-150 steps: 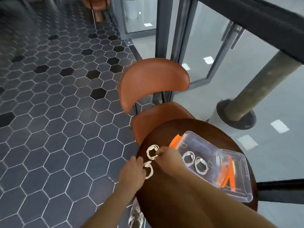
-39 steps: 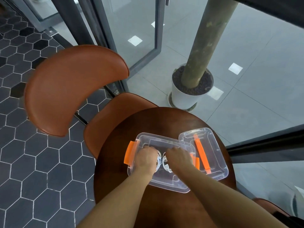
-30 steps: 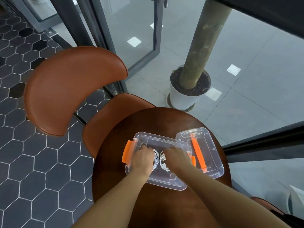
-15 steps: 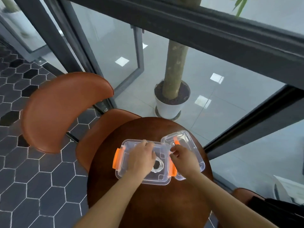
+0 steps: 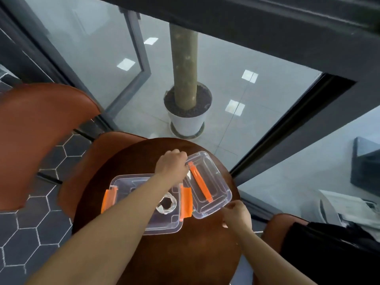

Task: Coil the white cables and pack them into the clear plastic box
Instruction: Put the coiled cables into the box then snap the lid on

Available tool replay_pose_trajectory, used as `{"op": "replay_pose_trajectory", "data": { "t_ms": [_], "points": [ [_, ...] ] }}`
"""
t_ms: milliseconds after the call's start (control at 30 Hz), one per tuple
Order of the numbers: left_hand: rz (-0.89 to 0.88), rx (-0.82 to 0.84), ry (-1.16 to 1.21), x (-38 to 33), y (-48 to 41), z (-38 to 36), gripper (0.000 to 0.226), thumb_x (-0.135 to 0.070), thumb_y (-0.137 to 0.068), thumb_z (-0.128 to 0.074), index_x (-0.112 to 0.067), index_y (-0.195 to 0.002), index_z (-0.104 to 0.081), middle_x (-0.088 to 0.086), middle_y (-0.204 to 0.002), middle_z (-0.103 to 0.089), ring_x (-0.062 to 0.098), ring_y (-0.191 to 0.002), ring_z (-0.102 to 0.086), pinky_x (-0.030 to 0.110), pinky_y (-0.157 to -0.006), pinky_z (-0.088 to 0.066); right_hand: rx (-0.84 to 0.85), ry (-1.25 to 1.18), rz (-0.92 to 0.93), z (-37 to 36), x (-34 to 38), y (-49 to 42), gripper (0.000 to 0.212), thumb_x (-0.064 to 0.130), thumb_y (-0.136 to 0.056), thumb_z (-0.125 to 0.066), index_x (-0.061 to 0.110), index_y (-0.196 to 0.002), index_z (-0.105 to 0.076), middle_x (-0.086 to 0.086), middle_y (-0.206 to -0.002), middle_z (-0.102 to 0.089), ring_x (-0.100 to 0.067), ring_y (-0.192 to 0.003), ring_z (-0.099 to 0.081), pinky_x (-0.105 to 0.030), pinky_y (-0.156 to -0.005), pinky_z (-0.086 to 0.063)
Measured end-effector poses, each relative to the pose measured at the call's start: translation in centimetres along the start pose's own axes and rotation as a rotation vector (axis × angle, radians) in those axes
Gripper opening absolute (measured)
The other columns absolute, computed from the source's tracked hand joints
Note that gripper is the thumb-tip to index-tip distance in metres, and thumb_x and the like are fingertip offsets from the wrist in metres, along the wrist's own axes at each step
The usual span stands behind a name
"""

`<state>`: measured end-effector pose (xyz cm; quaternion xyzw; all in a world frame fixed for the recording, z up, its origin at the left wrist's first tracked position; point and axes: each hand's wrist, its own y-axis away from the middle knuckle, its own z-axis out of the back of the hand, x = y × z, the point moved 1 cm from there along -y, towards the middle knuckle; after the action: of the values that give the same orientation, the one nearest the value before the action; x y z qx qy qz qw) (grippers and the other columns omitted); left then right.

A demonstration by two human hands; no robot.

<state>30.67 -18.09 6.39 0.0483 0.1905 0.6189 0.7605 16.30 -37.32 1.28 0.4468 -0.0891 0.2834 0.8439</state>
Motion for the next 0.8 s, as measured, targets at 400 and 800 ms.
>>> {"op": "replay_pose_trajectory", "data": {
  "t_ms": [400, 800],
  "points": [
    [0.088, 0.308, -0.051, 0.6, -7.6, -4.5, 0.036, -0.029, -0.099, -0.057, -0.002, -0.123, -0.056, 0.019, -0.123, -0.063, 0.036, -0.108, -0.064, 0.037, -0.073, -0.046, -0.028, -0.223, -0.189, -4.0, 0.0, -3.2, 0.022, 0.027, -0.087, -0.062, 0.006, -0.086, -0.068, -0.006, -0.054, -0.07, -0.025, -0.056, -0.073, -0.039, -0.068, -0.06],
    [0.249, 0.249, 0.244, 3.0, -7.6, -4.3, 0.029, -0.034, -0.099, -0.053, -0.009, -0.096, -0.068, 0.017, -0.114, -0.066, 0.032, -0.097, -0.065, 0.044, -0.083, -0.056, -0.127, -0.447, -0.171, -2.8, 2.0, -4.0, 0.03, 0.03, -0.072, -0.072, 0.007, -0.091, -0.066, -0.007, -0.075, -0.071, -0.022, -0.063, -0.067, -0.029, -0.052, -0.05]
  ]
}}
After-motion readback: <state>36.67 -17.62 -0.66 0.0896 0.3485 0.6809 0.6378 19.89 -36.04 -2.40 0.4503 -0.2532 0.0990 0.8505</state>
